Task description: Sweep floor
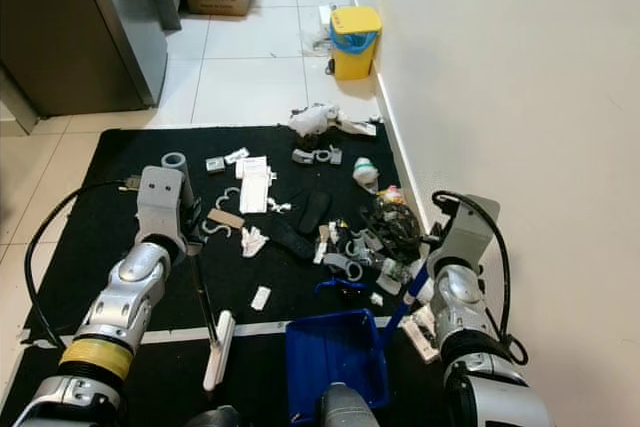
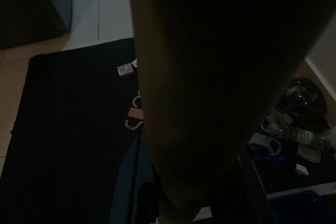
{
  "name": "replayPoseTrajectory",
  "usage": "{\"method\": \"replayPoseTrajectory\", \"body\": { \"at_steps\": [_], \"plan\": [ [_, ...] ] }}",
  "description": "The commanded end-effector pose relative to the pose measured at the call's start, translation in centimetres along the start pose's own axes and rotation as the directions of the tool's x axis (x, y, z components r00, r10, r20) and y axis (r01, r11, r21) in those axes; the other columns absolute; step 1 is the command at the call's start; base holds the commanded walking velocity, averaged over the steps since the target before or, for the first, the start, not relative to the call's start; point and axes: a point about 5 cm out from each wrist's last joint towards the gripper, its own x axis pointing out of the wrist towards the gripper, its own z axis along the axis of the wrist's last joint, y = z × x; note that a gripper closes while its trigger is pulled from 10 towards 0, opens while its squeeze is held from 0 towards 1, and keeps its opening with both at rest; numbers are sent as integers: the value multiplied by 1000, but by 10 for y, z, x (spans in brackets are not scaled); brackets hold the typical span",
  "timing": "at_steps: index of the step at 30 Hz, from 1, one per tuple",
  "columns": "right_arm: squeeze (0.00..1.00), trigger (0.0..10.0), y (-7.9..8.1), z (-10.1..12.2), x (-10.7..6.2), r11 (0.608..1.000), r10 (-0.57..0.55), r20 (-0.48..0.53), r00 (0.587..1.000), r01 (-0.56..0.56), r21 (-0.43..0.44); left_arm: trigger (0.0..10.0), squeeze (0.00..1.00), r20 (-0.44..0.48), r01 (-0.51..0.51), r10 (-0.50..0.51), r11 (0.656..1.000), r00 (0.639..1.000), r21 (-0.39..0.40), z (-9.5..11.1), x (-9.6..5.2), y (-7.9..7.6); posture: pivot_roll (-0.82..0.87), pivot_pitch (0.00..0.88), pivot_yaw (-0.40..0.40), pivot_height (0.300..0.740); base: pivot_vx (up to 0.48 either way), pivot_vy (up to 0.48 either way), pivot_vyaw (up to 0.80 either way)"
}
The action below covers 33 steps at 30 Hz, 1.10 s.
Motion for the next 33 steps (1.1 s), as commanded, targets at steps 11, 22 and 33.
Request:
{"method": "replayPoseTrajectory", "body": {
  "at_steps": [11,22,33],
  "plan": [
    [0,10000,18,-12,-5,997,75,-49,996,-75,1,10000,0,-40,-23,22,1000,999,-18,-12,-6,4,-9,121,0,740,0,0,-509],
    [0,10000,14,-13,-6,998,66,-50,997,-65,7,10000,0,-31,-20,20,1000,999,-6,-9,-7,6,-3,123,5,740,0,0,-800],
    [0,10000,12,-11,-5,998,60,-40,997,-59,13,10000,0,-28,-17,17,1000,999,0,-7,-7,8,4,116,5,740,0,0,-509]
  ]
}}
